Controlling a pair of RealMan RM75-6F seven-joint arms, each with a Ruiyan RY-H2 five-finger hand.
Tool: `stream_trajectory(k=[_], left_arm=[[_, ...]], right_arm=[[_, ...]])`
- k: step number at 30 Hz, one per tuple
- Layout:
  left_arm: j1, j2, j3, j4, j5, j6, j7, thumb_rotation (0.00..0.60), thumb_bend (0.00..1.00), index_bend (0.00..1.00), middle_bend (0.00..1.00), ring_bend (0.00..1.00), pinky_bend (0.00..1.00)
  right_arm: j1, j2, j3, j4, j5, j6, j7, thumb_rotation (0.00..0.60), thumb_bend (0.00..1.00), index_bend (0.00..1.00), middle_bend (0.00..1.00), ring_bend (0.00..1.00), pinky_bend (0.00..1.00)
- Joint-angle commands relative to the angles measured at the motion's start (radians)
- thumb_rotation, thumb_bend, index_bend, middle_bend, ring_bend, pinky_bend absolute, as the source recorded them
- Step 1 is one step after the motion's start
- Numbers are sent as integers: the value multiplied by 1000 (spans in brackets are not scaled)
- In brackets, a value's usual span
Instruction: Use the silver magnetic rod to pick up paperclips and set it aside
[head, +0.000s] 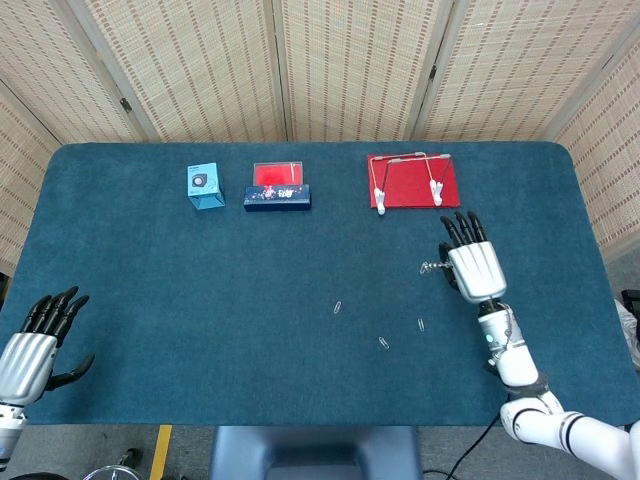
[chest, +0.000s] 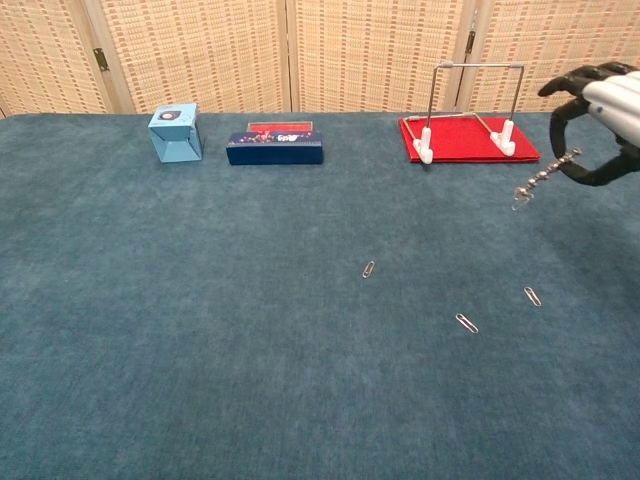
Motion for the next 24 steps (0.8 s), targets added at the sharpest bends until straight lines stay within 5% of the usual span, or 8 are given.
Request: stream_trajectory(k=[1,10,20,23,24], left_arm=[[-3,-5,0,-3,-2,-7,12,600,354,0,0,0,0],[-10,-14,1,-4,-8,-27,33,600,354,0,0,0,0],[-10,-14,1,-4,-12,-28,30,600,354,0,0,0,0],[-10,-13,1,-3,-11,-26,24,600,354,0,0,0,0],[-10,-13,2,-3,-10,-26,23,600,354,0,0,0,0]], right_arm=[[-77,26,-46,42,-25,52,96,600,408,752,146,35,0],[-195,-12,-110,204,-82,124,272,600,408,752,146,35,0],[-192,-43,-90,258,-112,114,313,600,408,751,145,35,0],[-190,-47,-93,274,-134,116,356,600,407,591,114,48,0],[-189,-46,-95,279,-139,114,368,600,407,452,88,52,0]])
